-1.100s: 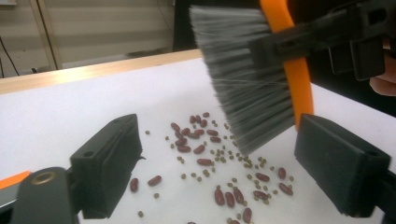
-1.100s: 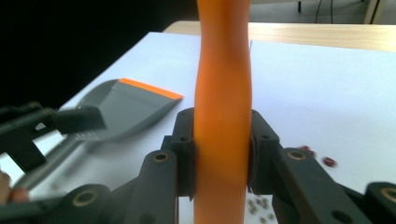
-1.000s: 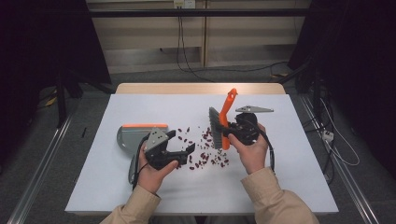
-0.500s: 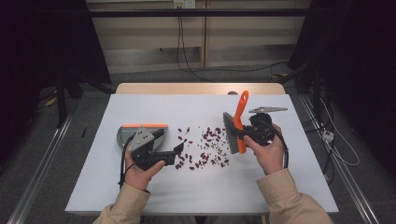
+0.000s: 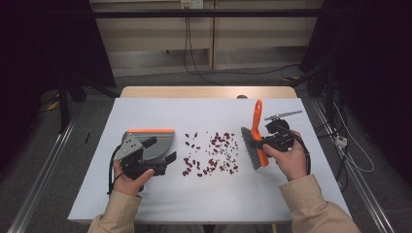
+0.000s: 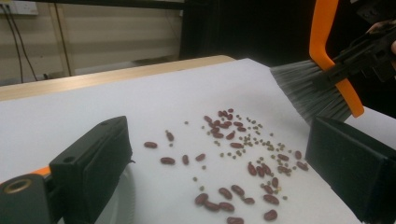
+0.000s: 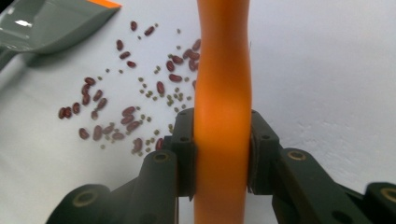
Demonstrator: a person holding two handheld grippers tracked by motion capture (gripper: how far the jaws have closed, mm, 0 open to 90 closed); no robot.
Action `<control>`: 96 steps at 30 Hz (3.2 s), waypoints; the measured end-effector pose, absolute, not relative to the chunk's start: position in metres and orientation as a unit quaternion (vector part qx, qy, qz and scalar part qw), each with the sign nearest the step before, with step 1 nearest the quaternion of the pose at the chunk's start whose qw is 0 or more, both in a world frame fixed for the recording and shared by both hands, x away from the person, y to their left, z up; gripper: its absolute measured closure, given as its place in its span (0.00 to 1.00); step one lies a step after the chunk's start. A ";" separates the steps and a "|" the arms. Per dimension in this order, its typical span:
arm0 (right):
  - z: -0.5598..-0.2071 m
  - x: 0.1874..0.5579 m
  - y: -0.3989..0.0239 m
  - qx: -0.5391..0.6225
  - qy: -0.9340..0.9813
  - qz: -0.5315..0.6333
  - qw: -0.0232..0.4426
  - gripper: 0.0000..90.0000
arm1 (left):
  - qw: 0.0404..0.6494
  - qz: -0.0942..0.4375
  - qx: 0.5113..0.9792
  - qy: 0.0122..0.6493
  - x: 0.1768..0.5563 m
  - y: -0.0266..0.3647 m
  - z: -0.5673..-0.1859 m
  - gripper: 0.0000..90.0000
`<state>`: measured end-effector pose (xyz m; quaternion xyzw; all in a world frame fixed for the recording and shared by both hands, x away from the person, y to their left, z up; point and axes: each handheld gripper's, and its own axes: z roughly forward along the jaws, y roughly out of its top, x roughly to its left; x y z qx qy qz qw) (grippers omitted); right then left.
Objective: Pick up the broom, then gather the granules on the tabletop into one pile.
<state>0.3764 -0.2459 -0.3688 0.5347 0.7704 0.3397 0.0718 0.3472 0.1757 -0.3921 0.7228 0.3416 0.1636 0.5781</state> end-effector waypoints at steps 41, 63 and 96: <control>-0.415 0.421 -0.236 0.569 0.742 0.307 0.177 0.73 | 0.564 0.180 0.717 0.369 0.356 0.214 -0.408 0.07; -0.406 0.393 -0.247 0.549 0.741 0.343 0.177 0.65 | 0.559 0.191 0.718 0.369 0.348 0.222 -0.406 0.08; -0.415 0.391 -0.246 0.551 0.741 0.334 0.189 0.79 | 0.560 0.190 0.714 0.375 0.343 0.233 -0.408 0.07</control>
